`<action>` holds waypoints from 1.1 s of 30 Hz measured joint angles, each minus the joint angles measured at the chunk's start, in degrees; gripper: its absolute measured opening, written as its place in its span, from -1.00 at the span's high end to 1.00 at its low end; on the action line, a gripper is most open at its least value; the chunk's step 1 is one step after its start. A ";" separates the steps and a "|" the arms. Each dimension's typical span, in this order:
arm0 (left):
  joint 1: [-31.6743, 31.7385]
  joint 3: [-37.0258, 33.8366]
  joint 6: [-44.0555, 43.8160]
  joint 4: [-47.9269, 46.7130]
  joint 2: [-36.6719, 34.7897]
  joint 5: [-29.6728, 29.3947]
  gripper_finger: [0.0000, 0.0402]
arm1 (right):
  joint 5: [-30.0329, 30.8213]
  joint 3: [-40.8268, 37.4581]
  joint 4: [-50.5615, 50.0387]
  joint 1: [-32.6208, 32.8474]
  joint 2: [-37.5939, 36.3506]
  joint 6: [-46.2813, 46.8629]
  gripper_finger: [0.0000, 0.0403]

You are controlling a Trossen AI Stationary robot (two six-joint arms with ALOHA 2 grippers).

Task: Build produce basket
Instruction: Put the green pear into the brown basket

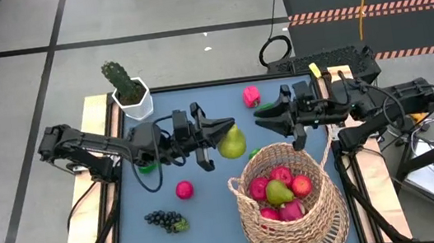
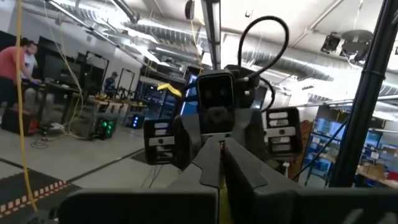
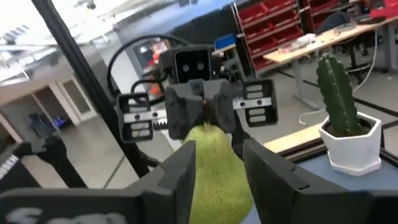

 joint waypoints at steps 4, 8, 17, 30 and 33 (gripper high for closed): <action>0.22 0.00 -0.09 0.31 -0.11 0.00 0.96 | -2.10 0.67 -1.24 0.00 0.91 0.13 0.17; 0.28 0.00 -0.02 0.42 -0.11 0.00 0.94 | -4.45 0.67 -0.93 -0.24 1.58 3.93 -0.10; 0.26 0.02 1.46 -0.32 0.63 0.17 0.94 | -8.82 0.67 -0.96 -1.07 4.13 7.57 -0.74; 0.26 0.02 2.71 -1.20 0.57 0.35 0.91 | -4.38 0.60 -0.43 -2.12 4.62 5.62 -0.76; 0.26 0.02 2.79 -1.14 0.57 0.61 0.94 | -4.58 0.60 -0.41 -2.03 4.60 4.01 -0.76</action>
